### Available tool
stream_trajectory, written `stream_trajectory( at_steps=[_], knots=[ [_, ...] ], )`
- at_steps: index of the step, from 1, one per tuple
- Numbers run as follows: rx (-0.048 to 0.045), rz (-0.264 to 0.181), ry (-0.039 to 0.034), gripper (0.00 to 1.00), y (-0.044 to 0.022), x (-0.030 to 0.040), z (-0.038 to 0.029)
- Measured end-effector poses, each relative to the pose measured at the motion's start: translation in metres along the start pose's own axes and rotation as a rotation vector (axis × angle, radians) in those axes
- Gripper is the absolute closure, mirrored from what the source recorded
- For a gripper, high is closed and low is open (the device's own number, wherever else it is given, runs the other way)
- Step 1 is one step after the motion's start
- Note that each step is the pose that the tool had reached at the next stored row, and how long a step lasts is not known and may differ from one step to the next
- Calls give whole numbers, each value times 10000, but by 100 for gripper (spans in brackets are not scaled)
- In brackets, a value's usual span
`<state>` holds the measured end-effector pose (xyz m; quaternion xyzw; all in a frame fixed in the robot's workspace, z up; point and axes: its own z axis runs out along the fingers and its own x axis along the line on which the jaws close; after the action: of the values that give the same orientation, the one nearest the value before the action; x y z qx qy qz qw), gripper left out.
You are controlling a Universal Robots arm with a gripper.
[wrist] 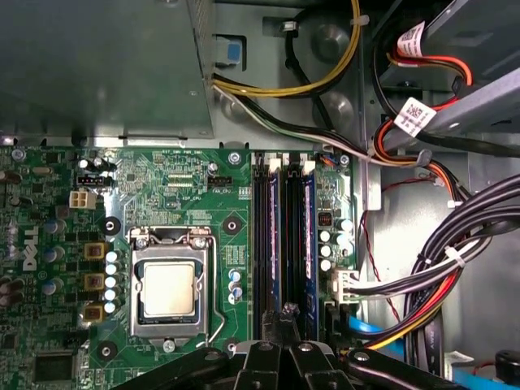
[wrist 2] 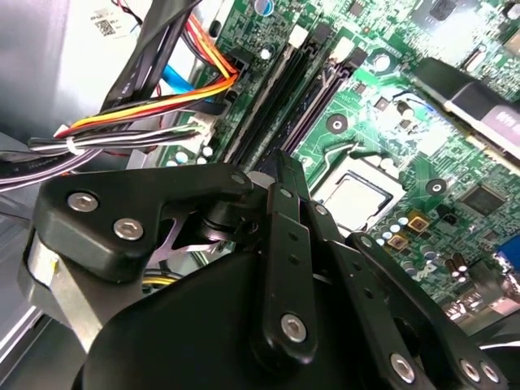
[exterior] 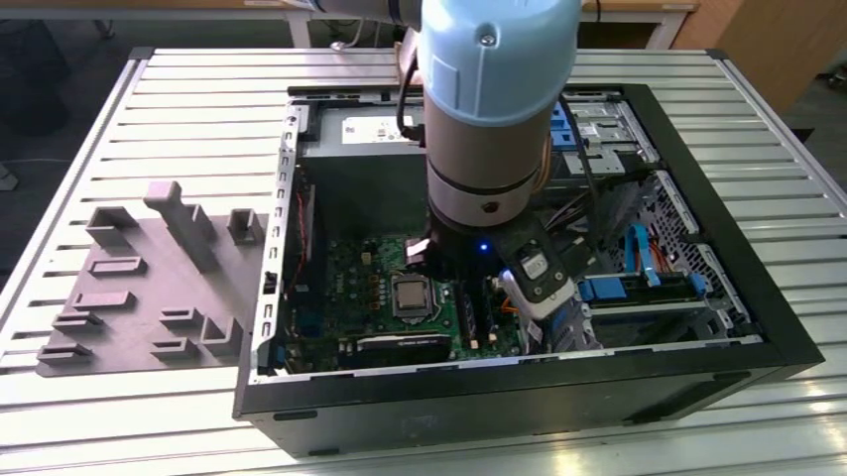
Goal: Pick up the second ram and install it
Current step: 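Press down the second ram until it locks into place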
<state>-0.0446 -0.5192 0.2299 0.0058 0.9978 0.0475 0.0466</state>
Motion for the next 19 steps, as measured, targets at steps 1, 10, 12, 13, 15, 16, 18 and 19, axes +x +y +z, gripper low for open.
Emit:
stream_trajectory(
  at_steps=[1,10,12,13,15,16,18,19],
  knots=[
    [3,-1,0,89,-7,0,-1],
    [34,-4,0,89,-64,-1,-6],
    [40,-4,0,89,-76,-1,-7],
    [43,-4,-1,89,-83,-1,-8],
    [48,-5,0,89,-95,-2,-9],
    [50,-5,0,89,-101,-2,-10],
    [56,-5,0,89,-113,-2,-11],
    [58,-6,0,89,-119,-2,-11]
  ],
)
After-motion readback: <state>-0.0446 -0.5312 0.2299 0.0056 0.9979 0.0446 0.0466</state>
